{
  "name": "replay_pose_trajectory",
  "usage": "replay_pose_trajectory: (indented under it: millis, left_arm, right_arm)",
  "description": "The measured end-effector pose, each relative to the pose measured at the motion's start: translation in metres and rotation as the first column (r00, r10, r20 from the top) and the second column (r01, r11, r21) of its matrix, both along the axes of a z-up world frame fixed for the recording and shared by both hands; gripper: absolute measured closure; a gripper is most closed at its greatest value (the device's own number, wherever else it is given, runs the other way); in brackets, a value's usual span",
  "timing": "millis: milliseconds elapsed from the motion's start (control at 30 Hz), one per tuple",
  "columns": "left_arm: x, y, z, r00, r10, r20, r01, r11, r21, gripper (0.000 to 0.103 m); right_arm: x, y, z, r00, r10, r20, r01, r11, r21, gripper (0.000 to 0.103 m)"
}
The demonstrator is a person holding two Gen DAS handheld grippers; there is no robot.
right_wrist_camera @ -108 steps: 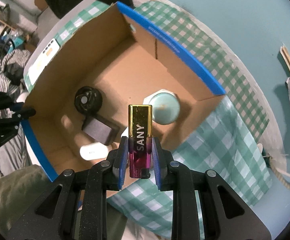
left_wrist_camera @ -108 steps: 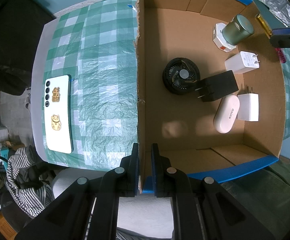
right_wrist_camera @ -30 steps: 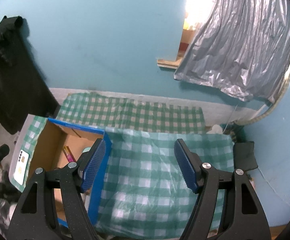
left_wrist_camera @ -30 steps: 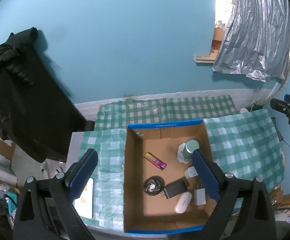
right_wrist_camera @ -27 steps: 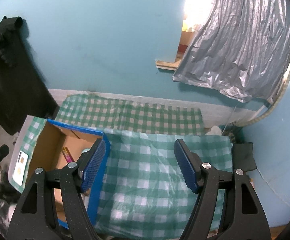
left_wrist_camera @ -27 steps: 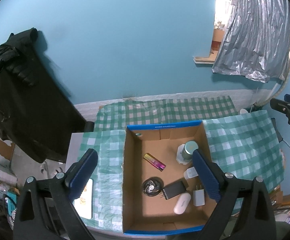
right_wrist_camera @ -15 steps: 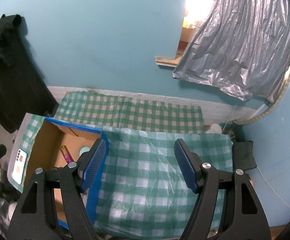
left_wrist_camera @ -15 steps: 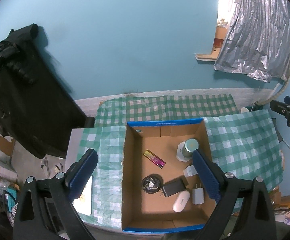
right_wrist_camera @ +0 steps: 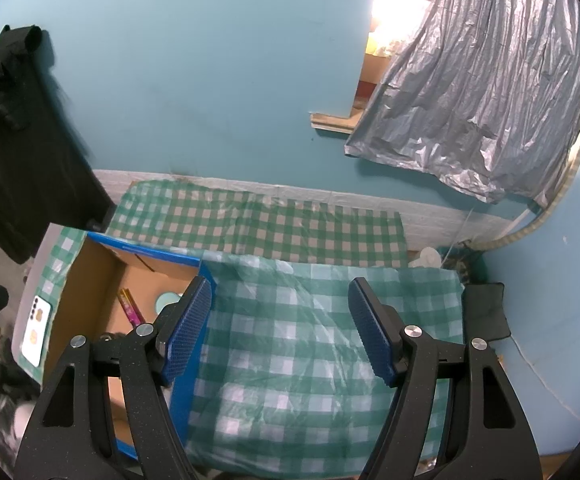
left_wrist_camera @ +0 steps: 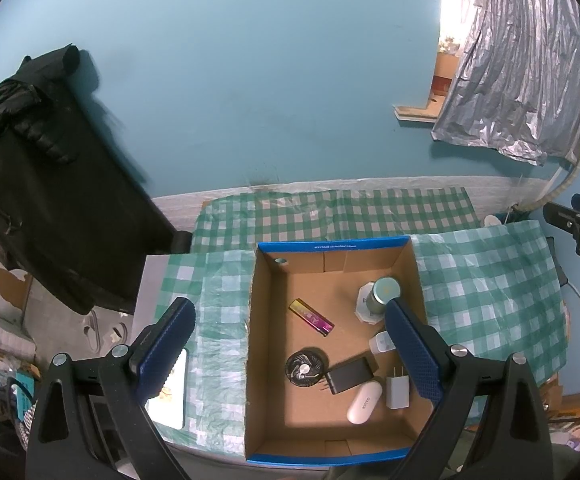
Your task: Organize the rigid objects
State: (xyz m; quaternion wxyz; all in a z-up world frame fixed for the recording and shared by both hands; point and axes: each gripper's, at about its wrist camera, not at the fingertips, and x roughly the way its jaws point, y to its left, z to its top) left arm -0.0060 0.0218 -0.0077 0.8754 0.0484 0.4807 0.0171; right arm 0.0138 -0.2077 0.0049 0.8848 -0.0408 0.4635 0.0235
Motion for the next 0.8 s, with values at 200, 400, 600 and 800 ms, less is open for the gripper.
replay_pose_trajectory:
  millis: [200,400,600,800]
  left_arm:
    - [-0.0013,-0.0006,0.0003,1.0,-0.003,-0.005,0.003,1.0,0.006,0.006]
    - [-0.0025,-0.0012,0.0003,1.0,-0.005,-0.008,0.005,1.0,0.013,0.006]
    - [-0.0034,0.0001,-0.0003,1.0,-0.003,-0.011,0.003,1.0,0.015,0.006]
    - [-0.0043,0.0004,-0.0005,1.0,-0.006,-0.011,0.007,1.0,0.015,0.006]
  right_arm:
    - [0.0003,-0.0006,-0.0006,1.0,-0.001,-0.002,0.001,1.0,-0.002,0.032]
    - [0.0006,-0.0021,-0.0006,1.0,0.001,-0.002,-0.001,1.0,-0.001,0.032]
    - [0.0003,-0.0019,-0.0005,1.0,0.0,-0.001,0.0,1.0,-0.003,0.032]
    - [-0.0009,-0.0028,-0.0012,1.0,0.001,-0.002,-0.001,1.0,-0.003,0.032]
